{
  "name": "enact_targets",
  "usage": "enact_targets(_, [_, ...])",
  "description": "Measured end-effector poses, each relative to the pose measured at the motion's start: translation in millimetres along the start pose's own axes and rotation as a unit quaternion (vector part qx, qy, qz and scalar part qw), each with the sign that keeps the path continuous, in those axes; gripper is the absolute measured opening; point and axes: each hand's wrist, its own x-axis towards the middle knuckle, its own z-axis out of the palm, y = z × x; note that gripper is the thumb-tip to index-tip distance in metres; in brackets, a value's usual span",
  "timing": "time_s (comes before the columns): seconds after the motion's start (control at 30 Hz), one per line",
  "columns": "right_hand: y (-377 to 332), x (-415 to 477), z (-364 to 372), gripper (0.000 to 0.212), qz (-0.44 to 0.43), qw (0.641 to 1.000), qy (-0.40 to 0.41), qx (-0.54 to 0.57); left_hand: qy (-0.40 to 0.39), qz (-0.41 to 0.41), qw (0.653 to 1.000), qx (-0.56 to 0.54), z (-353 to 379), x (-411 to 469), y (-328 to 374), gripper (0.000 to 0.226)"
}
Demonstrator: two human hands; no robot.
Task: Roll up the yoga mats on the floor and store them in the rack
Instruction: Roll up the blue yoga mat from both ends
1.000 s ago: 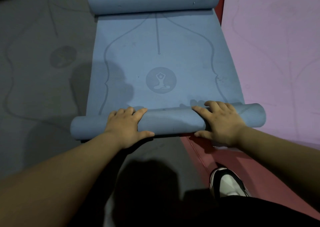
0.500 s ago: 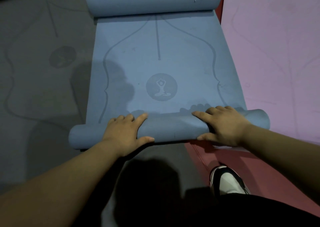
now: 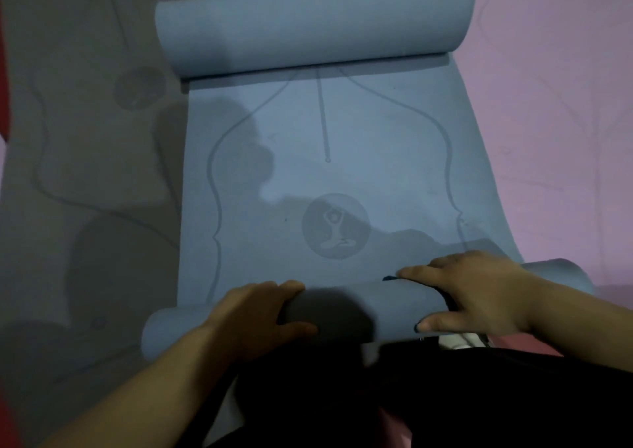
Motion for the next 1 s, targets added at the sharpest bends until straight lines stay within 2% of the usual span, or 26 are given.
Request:
enact_targets(0.23, [-0.1, 0.3, 7.5, 0.085, 0.015, 1.000, -0.002, 0.003, 0.027, -0.033, 0.999, 0.029, 6.0, -0.7, 6.6, 0.073])
enact_targets(0.33, [3.7, 5.5, 6.8, 0.084, 0.019, 1.000, -0.017, 0.015, 0.126, -0.044, 0.990, 0.054, 19.5, -8.7, 9.3, 0.077])
enact_targets(0.4, [6.6, 9.0, 4.2, 0.084, 0.019, 0.999, -0.024, 0.033, 0.227, -0.028, 0.973, 0.041, 39.1, -15.3, 11.8, 0.071])
enact_targets(0.47, [8.3, 10.4, 4.8, 0.085, 0.013, 0.999, -0.029, 0.042, 0.285, -0.016, 0.957, 0.048, 53.0, -16.7, 13.9, 0.065])
enact_targets(0.53, [9.5, 11.7, 5.8, 0.083, 0.010, 0.998, -0.033, 0.047, 0.272, -0.017, 0.960, 0.063, 53.5, -13.7, 13.9, 0.070])
enact_targets(0.67, [9.6, 18.2, -6.5, 0.075, 0.036, 0.996, -0.046, 0.066, 0.193, -0.041, 0.978, 0.072, 29.5, 0.1, 10.2, 0.088])
enact_targets(0.77, [-3.5, 15.4, 5.8, 0.077, 0.041, 0.998, 0.038, -0.023, 0.135, -0.052, 0.986, 0.080, 17.3, 14.0, 6.2, 0.097])
enact_targets(0.87, [-17.5, 11.0, 28.8, 0.080, 0.046, 0.987, 0.128, -0.089, 0.118, -0.051, 0.990, 0.065, 13.5, 20.8, 2.1, 0.103])
enact_targets(0.93, [-16.0, 14.2, 25.4, 0.081, 0.067, 0.989, 0.099, -0.082, 0.107, -0.057, 0.991, 0.063, 12.5, 22.8, 1.5, 0.105])
enact_targets(1.0, [-9.4, 20.4, 15.9, 0.084, 0.077, 0.995, 0.031, -0.056, 0.102, -0.062, 0.991, 0.064, 9.6, 24.7, 2.2, 0.102])
